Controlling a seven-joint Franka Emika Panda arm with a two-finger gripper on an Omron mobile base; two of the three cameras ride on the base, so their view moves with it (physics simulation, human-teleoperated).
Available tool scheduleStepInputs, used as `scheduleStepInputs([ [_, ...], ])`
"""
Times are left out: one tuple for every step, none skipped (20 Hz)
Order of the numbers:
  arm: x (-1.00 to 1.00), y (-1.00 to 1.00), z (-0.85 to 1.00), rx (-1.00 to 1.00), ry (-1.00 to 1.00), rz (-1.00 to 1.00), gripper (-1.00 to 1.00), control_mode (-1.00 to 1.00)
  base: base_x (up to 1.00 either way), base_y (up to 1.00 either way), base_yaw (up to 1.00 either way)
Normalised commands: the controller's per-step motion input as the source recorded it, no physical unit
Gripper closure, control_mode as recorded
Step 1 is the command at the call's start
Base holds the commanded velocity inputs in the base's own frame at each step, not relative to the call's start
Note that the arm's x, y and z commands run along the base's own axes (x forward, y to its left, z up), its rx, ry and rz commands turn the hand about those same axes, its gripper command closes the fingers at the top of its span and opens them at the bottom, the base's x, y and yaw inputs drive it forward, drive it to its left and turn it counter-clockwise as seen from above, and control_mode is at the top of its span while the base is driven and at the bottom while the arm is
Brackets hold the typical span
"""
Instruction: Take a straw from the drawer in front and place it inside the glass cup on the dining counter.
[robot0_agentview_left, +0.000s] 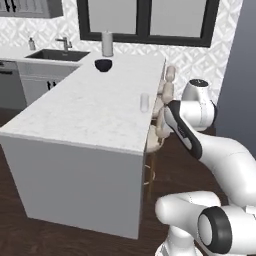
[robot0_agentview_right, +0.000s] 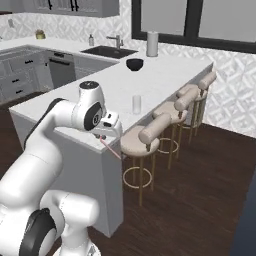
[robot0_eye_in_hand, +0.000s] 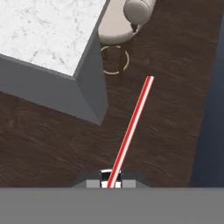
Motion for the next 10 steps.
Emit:
scheduleStepInputs([
  [0.0,0.0,0.0,0.0,0.0,0.0,1.0,1.0,0.16,-0.65,0.53],
  [0.0,0.0,0.0,0.0,0.0,0.0,1.0,1.0,0.16,-0.65,0.53],
  [0.0,0.0,0.0,0.0,0.0,0.0,1.0,1.0,0.17,-0.65,0.53],
  [0.0,0.0,0.0,0.0,0.0,0.0,1.0,1.0,0.17,-0.66,0.53],
  [0.0,0.0,0.0,0.0,0.0,0.0,1.0,1.0,0.17,-0.68,0.53],
  [0.0,0.0,0.0,0.0,0.0,0.0,1.0,1.0,0.17,-0.67,0.53],
  [0.0,0.0,0.0,0.0,0.0,0.0,1.0,1.0,0.16,-0.68,0.52],
  [0.0,0.0,0.0,0.0,0.0,0.0,1.0,1.0,0.16,-0.69,0.52],
  [0.0,0.0,0.0,0.0,0.0,0.0,1.0,1.0,0.16,-0.71,0.51],
  [0.0,0.0,0.0,0.0,0.0,0.0,1.0,1.0,0.18,-0.74,0.5],
])
